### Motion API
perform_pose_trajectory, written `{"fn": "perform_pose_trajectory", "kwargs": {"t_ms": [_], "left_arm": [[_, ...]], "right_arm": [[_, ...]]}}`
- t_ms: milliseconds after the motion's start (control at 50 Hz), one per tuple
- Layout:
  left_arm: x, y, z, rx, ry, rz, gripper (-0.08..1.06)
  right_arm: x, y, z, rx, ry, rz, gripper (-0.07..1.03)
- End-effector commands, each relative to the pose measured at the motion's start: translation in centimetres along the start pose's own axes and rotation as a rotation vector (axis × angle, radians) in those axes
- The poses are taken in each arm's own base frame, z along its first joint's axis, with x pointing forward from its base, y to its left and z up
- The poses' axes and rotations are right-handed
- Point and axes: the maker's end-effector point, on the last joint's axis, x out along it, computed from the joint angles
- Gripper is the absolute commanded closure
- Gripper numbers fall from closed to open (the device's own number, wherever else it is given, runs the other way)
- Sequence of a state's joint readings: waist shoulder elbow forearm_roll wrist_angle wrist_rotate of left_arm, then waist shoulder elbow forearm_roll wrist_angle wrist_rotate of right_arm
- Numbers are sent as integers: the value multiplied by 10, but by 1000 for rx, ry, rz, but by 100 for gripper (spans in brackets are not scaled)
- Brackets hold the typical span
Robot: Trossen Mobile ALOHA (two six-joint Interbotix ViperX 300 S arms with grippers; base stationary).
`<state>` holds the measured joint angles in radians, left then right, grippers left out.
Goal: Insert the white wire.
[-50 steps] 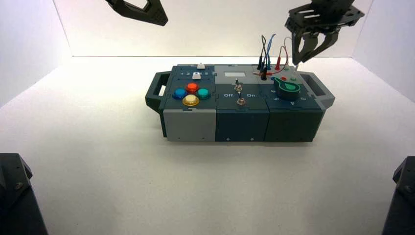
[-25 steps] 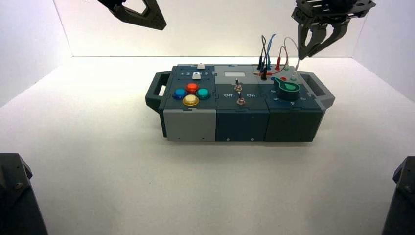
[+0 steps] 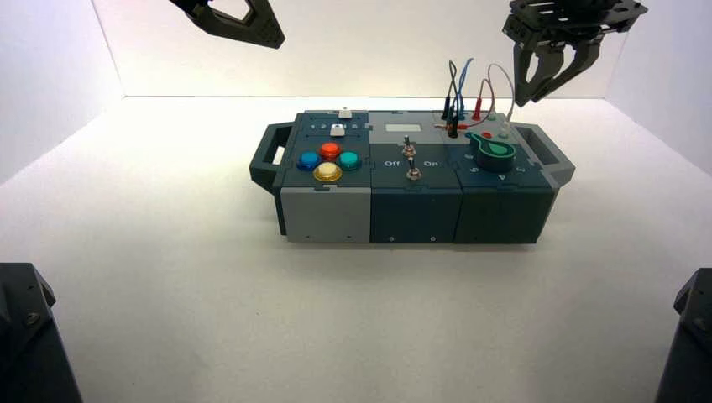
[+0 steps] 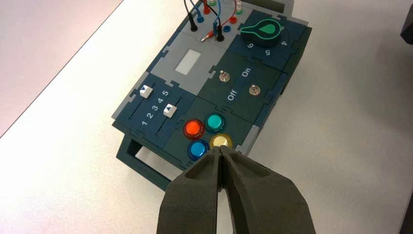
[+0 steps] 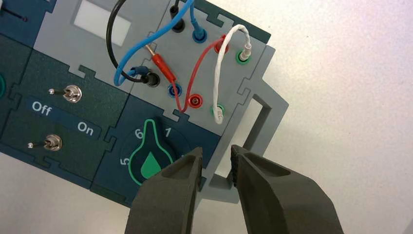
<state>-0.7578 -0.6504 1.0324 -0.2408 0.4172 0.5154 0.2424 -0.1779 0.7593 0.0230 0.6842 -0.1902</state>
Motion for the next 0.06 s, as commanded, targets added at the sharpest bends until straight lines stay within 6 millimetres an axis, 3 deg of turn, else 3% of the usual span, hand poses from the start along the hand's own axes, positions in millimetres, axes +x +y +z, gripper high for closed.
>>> {"fn": "perform_pose_trajectory", "kwargs": {"t_ms": [20, 60], "left_arm": [[-2, 4, 6, 2, -23, 14, 101], [-2, 3, 6, 2, -21, 13, 101]], "right_arm": [[-10, -1, 11, 1, -44, -6, 63], [-10, -1, 11, -1, -44, -6, 63]]}}
